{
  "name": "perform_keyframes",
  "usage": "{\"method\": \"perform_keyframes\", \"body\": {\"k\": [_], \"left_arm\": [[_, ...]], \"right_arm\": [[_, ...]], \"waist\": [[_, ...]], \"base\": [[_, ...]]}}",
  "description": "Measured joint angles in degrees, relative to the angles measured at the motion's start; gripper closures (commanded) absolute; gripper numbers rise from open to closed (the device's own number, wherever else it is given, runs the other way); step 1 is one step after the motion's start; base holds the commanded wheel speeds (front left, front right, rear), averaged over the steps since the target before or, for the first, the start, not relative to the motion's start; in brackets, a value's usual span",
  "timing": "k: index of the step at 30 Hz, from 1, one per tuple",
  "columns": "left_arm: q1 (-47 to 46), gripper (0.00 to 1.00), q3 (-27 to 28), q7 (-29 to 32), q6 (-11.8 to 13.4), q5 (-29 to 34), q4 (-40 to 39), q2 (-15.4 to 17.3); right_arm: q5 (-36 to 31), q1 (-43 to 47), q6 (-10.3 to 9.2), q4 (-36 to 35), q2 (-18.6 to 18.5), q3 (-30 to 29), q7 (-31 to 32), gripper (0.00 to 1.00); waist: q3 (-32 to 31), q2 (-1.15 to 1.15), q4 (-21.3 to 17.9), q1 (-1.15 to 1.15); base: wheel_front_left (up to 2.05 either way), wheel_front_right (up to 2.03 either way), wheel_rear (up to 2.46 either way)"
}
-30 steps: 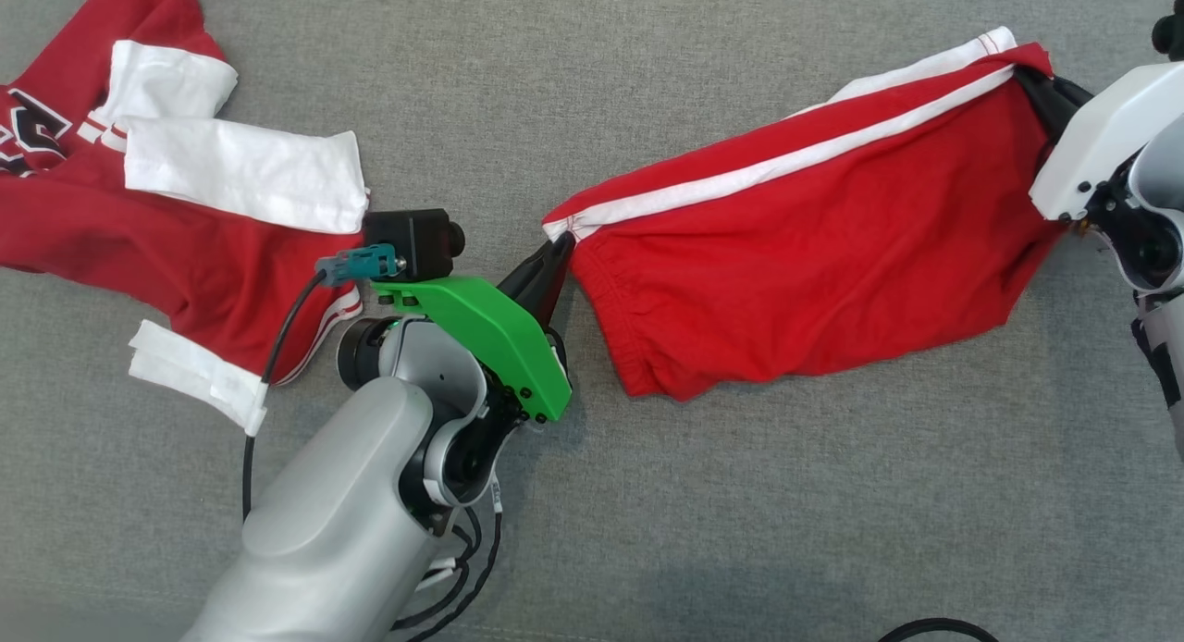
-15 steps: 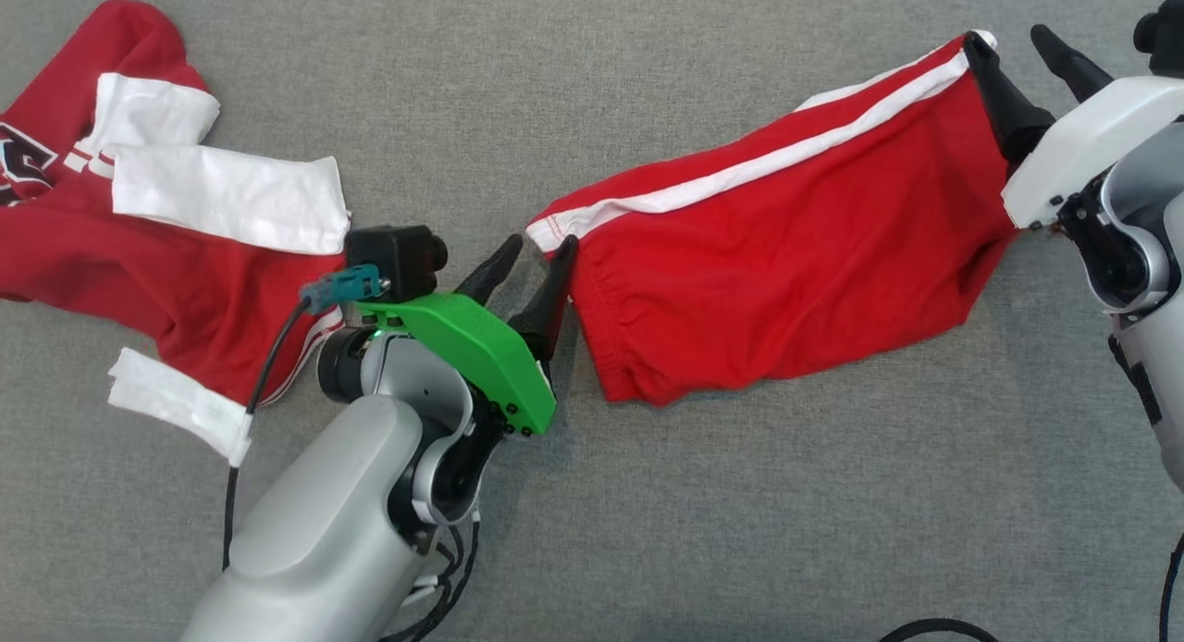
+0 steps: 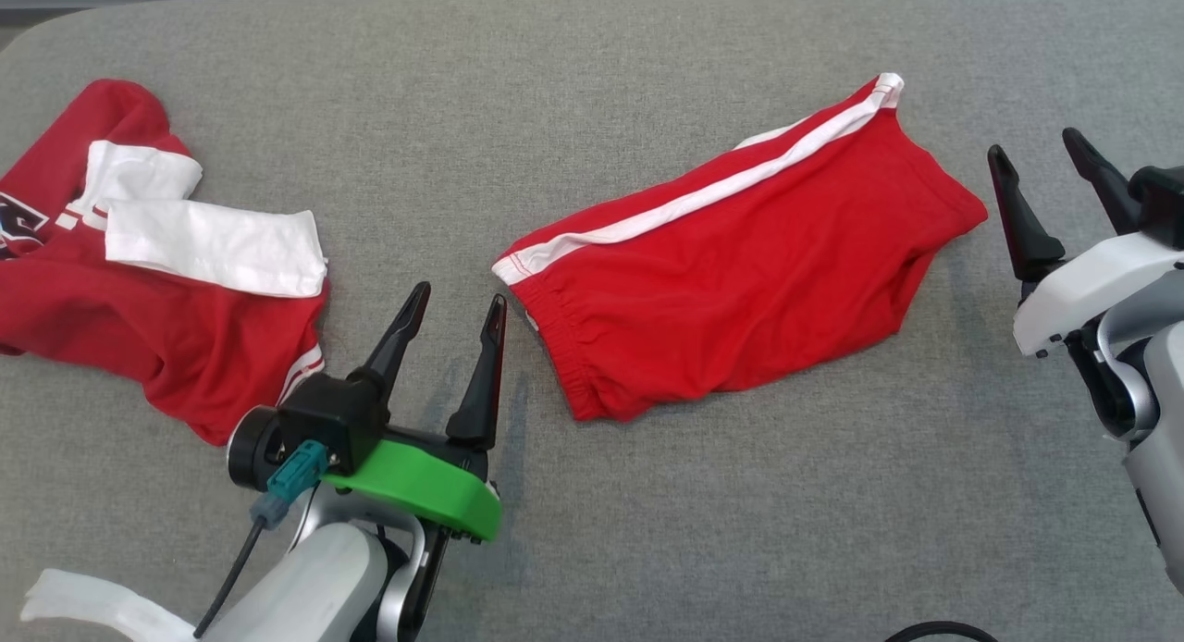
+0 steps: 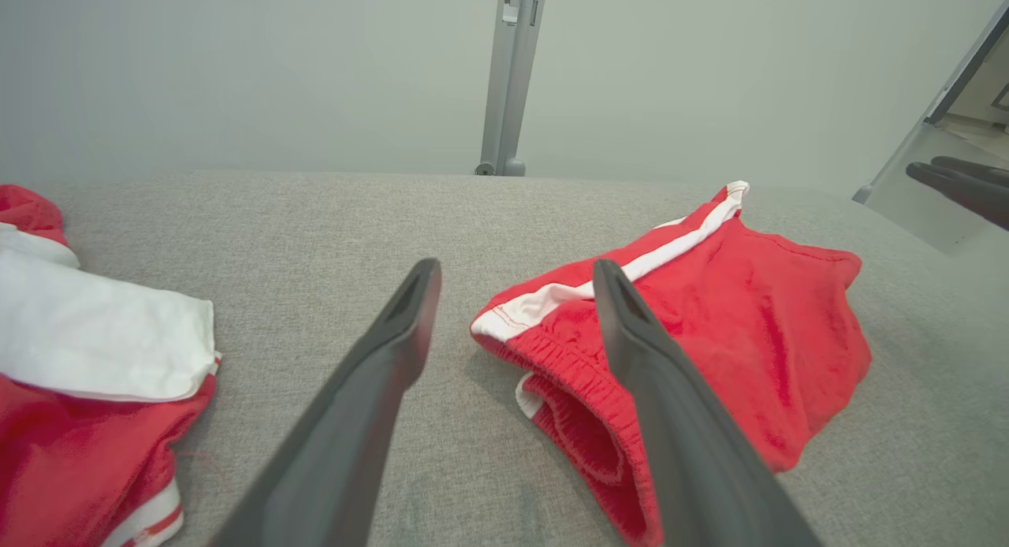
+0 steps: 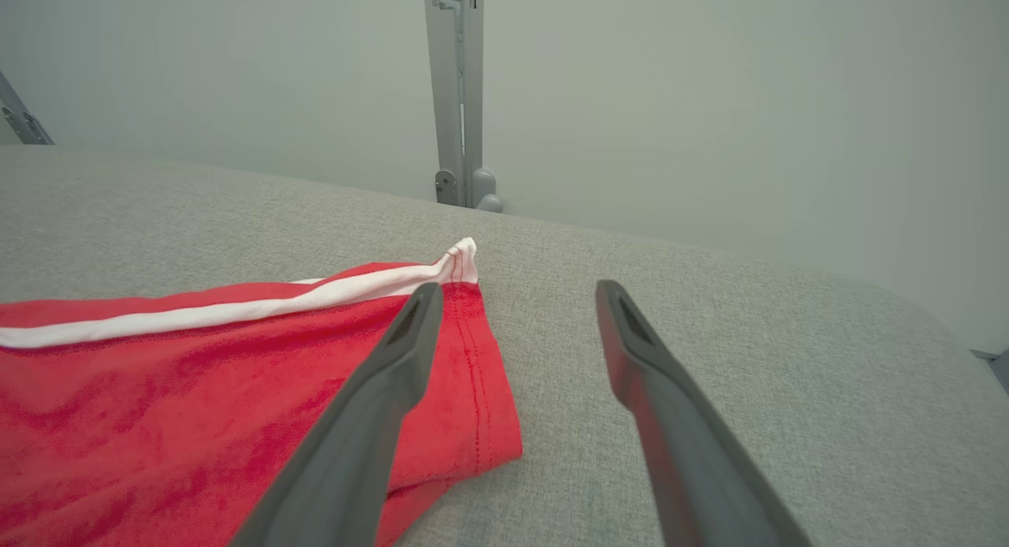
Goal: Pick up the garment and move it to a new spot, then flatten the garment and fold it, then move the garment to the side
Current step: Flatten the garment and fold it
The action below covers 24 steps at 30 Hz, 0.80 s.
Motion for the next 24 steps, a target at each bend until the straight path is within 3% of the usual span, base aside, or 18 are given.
{"method": "perform_keyframes", "body": {"k": [8, 18, 24], "left_arm": [[3.4, 0.0, 3.7, -1.5, 0.1, 4.9, -1.7, 0.5], [8.0, 0.0, 9.6, -1.5, -3.9, 9.6, -0.2, -5.4], [10.1, 0.0, 12.7, -1.5, -6.3, 11.5, 1.0, -7.4]], "right_arm": [[-0.7, -4.2, 0.0, 3.4, 0.5, -2.3, 11.2, 0.0], [3.4, -9.7, 0.0, 13.5, 0.5, -2.5, 21.2, 0.0], [7.5, -10.5, -0.05, 15.7, -1.3, -3.8, 25.4, 0.0]], "waist": [[2.5, 0.0, 1.6, 0.0], [6.4, 0.0, 8.6, 0.0], [6.5, 0.0, 11.7, 0.0]], "base": [[0.0, 0.0, 0.0], [0.0, 0.0, 0.0], [0.0, 0.0, 0.0]]}}
